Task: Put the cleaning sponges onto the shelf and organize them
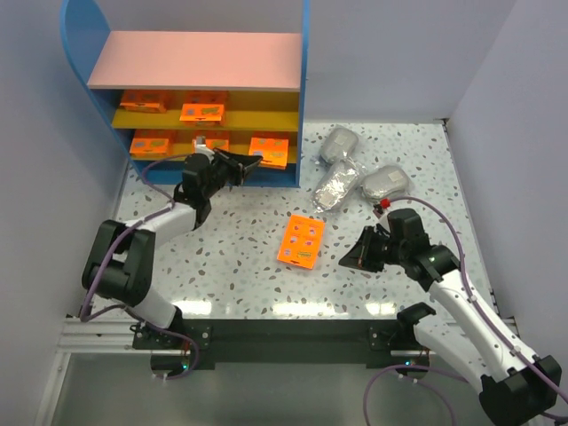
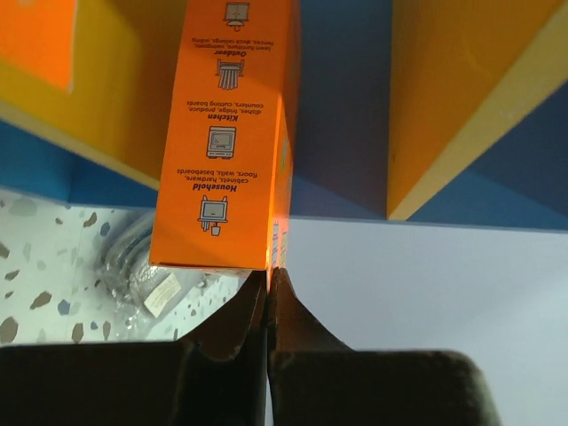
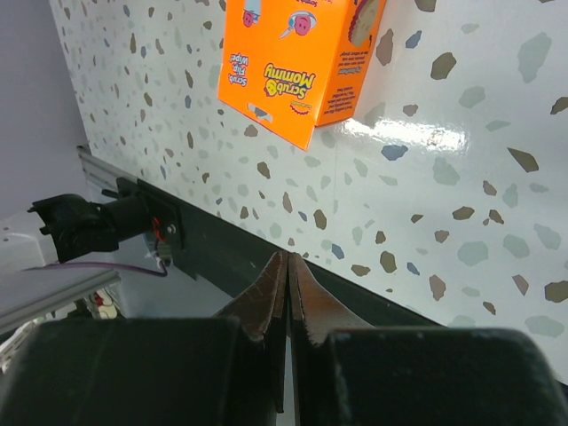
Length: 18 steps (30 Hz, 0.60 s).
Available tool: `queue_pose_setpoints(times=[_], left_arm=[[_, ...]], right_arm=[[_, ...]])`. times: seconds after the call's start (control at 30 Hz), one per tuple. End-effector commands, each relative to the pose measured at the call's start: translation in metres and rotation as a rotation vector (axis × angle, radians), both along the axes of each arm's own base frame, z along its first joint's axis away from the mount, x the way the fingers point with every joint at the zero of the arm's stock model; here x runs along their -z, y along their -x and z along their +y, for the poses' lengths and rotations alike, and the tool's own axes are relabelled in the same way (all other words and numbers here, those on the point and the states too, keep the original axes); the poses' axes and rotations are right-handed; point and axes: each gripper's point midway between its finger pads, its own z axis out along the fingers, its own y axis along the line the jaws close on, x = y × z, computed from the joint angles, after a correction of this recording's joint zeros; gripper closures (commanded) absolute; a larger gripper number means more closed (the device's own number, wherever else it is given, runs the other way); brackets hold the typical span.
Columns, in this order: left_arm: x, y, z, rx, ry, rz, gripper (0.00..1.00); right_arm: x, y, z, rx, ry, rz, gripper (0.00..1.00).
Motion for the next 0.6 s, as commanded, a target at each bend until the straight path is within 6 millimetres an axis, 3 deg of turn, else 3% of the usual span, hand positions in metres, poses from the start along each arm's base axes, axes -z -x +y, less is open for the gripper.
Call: queue_pose_setpoints(times=[0.0,0.1,0.27,0.47,0.57], left_arm=[[-0.052,-0.021,-0.005,0.016,0.069,-0.176,1.0],[-0.049,-0.038,-0.009,0.016,0.068,-0.169,1.0],[-0.035,-0.05,-0.011,0.008,0.061,-0.139,1.0],[-0.02,-0.054,-0.012,0.008,0.066,-0.124,1.0],[-0.019,-0.052,-0.012,0.011,0.064,-0.121,0.91]], right_arm=[[-0.01,-0.005,0.0,0.01,-0.006,-0.034,0.97],[-0.007,-0.004,-0.001,0.015,-0.006,-0.032,0.97],[-0.005,-0.003,-0.001,0.016,-0.005,-0.028,0.97],[-0.001,-0.005,0.0,0.018,-0.008,-0.018,0.96],[0.0,-0.006,0.002,0.018,-0.012,-0.014,0.94]])
